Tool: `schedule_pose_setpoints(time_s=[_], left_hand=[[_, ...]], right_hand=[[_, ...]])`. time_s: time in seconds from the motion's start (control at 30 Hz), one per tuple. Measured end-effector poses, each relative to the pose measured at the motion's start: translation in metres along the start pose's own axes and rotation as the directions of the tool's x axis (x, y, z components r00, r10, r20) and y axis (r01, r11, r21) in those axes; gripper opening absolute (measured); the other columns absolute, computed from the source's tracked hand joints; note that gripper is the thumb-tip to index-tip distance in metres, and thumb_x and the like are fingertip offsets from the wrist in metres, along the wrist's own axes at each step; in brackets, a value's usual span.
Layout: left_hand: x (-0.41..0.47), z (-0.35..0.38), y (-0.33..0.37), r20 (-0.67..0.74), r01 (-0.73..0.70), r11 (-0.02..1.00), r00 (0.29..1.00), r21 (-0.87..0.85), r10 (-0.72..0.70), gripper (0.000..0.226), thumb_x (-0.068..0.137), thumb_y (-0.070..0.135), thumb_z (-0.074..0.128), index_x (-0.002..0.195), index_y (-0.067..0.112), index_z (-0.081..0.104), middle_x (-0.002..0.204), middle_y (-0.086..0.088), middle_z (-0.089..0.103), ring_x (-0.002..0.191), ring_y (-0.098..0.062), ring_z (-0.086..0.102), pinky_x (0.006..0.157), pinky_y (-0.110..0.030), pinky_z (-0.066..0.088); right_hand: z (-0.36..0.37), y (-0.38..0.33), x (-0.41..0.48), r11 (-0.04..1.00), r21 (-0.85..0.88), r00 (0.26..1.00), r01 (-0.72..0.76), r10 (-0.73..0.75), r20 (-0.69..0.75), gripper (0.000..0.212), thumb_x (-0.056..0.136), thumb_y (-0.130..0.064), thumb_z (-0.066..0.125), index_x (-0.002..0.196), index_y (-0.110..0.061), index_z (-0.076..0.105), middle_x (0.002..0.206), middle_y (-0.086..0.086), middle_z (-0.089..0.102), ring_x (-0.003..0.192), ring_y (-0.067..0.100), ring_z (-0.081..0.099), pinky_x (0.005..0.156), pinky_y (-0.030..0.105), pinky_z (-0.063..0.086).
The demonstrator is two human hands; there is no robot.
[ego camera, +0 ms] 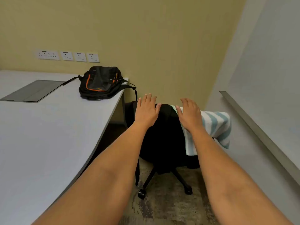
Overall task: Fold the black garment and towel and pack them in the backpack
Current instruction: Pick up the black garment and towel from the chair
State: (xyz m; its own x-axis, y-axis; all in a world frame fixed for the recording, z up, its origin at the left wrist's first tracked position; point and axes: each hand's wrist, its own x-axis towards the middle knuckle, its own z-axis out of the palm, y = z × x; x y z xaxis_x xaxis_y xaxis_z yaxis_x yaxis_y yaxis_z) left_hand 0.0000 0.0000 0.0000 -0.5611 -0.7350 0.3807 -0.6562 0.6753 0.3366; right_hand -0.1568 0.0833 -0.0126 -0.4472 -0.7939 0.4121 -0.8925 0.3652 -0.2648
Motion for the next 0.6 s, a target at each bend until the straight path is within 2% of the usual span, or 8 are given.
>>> schedule_pose_setpoints(time_s=[0.17, 0.3, 0.37, 0.47, 0.6], left_hand=[[0.012, 0.023, 0.011, 0.161, 0.072, 0.997, 0.984, -0.001, -0.071, 0.066, 0.097, 0.054, 0.027, 0.148, 0.012, 0.022, 0.155, -0.008, 0.024, 0.145, -0.023, 0.015, 0.119, -0.041, 0.006], [0.02, 0.039, 0.015, 0.164, 0.201, 0.98, 0.966, 0.001, -0.199, 0.088, 0.084, 0.072, 0.037, 0.146, 0.01, 0.028, 0.149, -0.01, 0.034, 0.141, -0.025, 0.026, 0.119, -0.043, 0.007], [0.027, 0.04, 0.019, 0.176, 0.257, 0.966, 0.951, 0.0, -0.253, 0.096, 0.077, 0.077, 0.044, 0.143, 0.008, 0.034, 0.146, -0.01, 0.04, 0.138, -0.026, 0.032, 0.118, -0.043, 0.01], [0.039, 0.038, 0.023, 0.24, 0.34, 0.94, 0.912, 0.012, -0.333, 0.084, 0.076, 0.071, 0.051, 0.132, 0.009, 0.047, 0.137, -0.01, 0.05, 0.132, -0.027, 0.04, 0.116, -0.043, 0.017], [0.043, 0.037, 0.031, 0.208, 0.393, 0.919, 0.898, 0.016, -0.387, 0.046, 0.083, 0.046, 0.052, 0.111, 0.01, 0.06, 0.117, -0.01, 0.061, 0.116, -0.028, 0.049, 0.105, -0.037, 0.031]], right_hand=[[0.002, 0.032, 0.008, 0.995, -0.055, 0.975, -0.089, 0.098, 0.2, 0.06, 0.099, -0.048, 0.029, 0.145, -0.009, 0.031, 0.151, 0.011, 0.032, 0.14, 0.027, 0.028, 0.114, 0.039, 0.021], [0.001, 0.034, 0.019, 0.992, -0.098, 0.949, -0.076, 0.102, 0.298, 0.067, 0.094, -0.061, 0.024, 0.136, -0.013, 0.044, 0.141, 0.012, 0.048, 0.13, 0.029, 0.042, 0.105, 0.044, 0.031], [0.0, 0.035, 0.024, 0.99, -0.092, 0.93, -0.103, 0.128, 0.345, 0.072, 0.091, -0.067, 0.024, 0.135, -0.013, 0.045, 0.141, 0.011, 0.047, 0.129, 0.03, 0.043, 0.103, 0.043, 0.032], [0.001, 0.034, 0.031, 0.983, -0.111, 0.902, -0.149, 0.181, 0.393, 0.077, 0.089, -0.07, 0.026, 0.136, -0.013, 0.046, 0.142, 0.01, 0.046, 0.129, 0.03, 0.043, 0.103, 0.043, 0.032], [0.002, 0.03, 0.038, 0.972, -0.145, 0.886, -0.182, 0.227, 0.406, 0.061, 0.092, -0.06, 0.035, 0.129, -0.016, 0.055, 0.134, 0.009, 0.054, 0.123, 0.03, 0.048, 0.1, 0.04, 0.034]])
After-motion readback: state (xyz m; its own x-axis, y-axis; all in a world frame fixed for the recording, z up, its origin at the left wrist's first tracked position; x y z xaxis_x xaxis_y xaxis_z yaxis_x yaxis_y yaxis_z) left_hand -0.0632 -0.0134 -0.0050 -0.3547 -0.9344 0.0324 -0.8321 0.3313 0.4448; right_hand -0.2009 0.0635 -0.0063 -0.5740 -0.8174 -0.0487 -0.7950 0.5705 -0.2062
